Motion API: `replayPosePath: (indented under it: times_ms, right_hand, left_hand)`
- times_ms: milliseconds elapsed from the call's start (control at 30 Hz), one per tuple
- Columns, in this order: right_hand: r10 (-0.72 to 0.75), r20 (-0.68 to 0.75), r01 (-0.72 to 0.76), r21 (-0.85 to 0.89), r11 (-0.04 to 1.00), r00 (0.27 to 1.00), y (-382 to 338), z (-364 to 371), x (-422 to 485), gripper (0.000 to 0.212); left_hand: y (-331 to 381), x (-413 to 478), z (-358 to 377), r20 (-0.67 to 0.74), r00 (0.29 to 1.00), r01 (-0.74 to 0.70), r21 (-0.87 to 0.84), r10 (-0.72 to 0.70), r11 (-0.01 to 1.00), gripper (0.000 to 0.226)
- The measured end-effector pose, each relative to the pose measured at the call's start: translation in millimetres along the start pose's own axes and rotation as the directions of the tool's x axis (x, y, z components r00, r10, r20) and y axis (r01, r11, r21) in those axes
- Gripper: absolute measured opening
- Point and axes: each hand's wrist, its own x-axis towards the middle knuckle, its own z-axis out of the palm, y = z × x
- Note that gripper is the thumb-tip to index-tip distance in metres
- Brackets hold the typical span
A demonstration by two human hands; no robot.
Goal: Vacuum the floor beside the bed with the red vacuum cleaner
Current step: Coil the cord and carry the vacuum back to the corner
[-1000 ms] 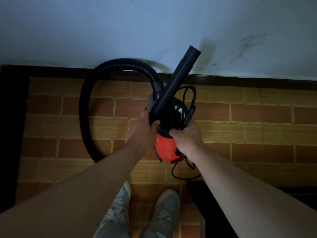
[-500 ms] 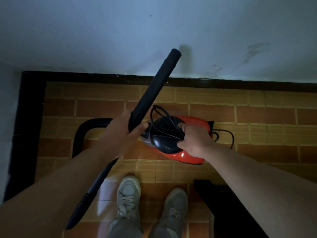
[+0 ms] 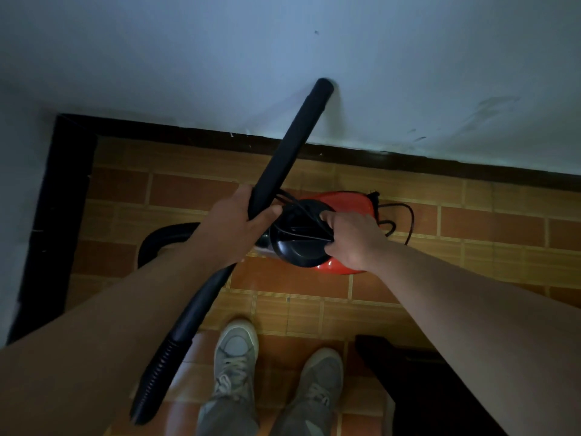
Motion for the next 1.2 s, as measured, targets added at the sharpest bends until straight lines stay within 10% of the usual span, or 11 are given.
replayPosePath:
  times_ms: [500, 933, 1200]
  right_hand:
    - [0.447, -0.045, -0.299, 0.683, 0.667, 0.894, 1, 10, 0, 0.030]
    - [0.741, 0.170, -0.294, 0.955, 0.039, 0.650, -44, 66, -24, 0.028]
    - [0.783, 0.209, -0.169, 0.976, -0.135, 0.586, -73, 85, -10, 0.027]
  left_hand:
    - [-6, -5, 4, -0.014, 0.989, -0.140, 0.178, 0.145, 0.974, 0.019]
    - [21, -22, 40, -0.265, 0.964, -0.073, -0.325, -0.017, 0.943, 0.029]
    - [6, -6, 53, -0.227, 0.936, 0.151, -0.436, -0.270, 0.887, 0.033]
